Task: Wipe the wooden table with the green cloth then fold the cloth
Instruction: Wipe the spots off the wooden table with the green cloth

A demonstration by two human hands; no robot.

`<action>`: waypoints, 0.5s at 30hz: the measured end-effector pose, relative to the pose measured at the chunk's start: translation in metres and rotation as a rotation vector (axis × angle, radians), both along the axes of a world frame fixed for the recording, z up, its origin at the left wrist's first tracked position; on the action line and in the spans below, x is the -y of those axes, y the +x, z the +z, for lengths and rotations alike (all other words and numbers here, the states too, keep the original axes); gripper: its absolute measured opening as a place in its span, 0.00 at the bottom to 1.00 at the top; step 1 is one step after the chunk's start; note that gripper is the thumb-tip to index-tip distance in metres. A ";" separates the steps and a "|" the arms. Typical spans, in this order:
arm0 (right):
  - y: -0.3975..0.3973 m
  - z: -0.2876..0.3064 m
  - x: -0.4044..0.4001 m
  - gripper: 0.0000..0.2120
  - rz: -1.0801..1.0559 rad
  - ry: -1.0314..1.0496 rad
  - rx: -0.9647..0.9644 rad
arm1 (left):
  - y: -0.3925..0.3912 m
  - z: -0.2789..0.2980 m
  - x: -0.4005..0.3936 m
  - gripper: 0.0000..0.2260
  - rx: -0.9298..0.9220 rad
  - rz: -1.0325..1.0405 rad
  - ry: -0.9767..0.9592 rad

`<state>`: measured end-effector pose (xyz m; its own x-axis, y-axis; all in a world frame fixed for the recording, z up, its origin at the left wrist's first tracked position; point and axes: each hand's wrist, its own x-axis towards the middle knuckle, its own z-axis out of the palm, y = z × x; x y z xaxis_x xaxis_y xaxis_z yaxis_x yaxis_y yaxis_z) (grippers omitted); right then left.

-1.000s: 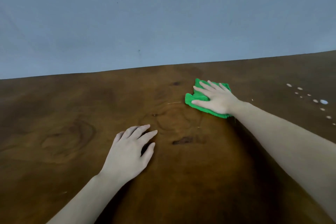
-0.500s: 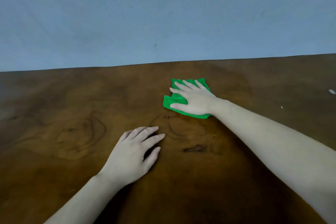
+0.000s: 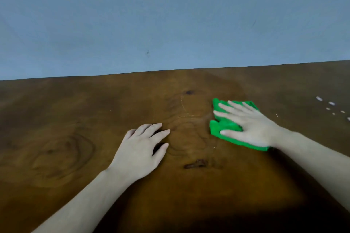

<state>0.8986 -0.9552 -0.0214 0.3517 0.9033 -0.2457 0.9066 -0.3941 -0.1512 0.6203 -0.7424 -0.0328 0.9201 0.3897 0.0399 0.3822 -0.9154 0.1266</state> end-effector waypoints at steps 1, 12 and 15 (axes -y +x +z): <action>0.017 -0.001 -0.004 0.37 -0.048 0.005 0.002 | 0.007 0.001 -0.001 0.27 -0.005 0.000 0.000; 0.082 -0.013 -0.152 0.36 -0.410 0.043 0.083 | 0.043 -0.004 -0.008 0.21 0.033 0.045 -0.025; 0.044 -0.012 -0.187 0.35 -0.185 0.065 0.070 | 0.041 -0.003 -0.008 0.21 0.040 0.049 -0.023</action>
<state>0.9423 -0.7687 -0.0332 0.5275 0.8347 -0.1583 0.8287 -0.5465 -0.1204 0.6618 -0.7345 -0.0361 0.8976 0.4356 0.0670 0.4209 -0.8923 0.1631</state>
